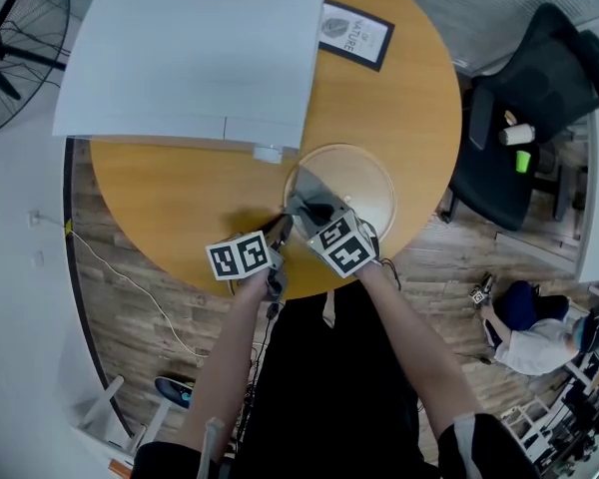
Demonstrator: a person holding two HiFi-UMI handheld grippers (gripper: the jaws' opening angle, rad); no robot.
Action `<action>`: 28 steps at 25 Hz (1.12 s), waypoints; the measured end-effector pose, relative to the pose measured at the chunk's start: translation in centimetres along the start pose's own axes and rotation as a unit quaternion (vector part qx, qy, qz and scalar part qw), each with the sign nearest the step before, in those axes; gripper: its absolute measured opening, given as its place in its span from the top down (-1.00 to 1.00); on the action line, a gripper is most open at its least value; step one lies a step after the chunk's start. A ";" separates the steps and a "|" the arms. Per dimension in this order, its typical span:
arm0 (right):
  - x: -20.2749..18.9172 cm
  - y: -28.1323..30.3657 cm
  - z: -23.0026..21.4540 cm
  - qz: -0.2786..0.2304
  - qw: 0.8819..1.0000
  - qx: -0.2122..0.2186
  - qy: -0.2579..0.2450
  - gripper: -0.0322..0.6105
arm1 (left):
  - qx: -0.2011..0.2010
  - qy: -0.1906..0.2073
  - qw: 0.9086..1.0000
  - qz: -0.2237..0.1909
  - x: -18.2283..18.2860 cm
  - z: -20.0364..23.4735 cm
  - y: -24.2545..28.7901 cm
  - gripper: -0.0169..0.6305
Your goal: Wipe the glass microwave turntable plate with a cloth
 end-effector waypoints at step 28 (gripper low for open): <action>-7.6 -8.5 -8.5 -0.014 0.991 -0.092 0.098 0.82 | -0.007 0.000 1.000 0.006 0.0 0.0 0.0 0.87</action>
Point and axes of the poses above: the fingertips, and each gripper's own axes: y forward along the fingers, z to its left, x out of its top, the point moved 2 cm from there along -y, backward along the fingers, and after that the axes turned 1 degree about -x, right-handed, at the moved point
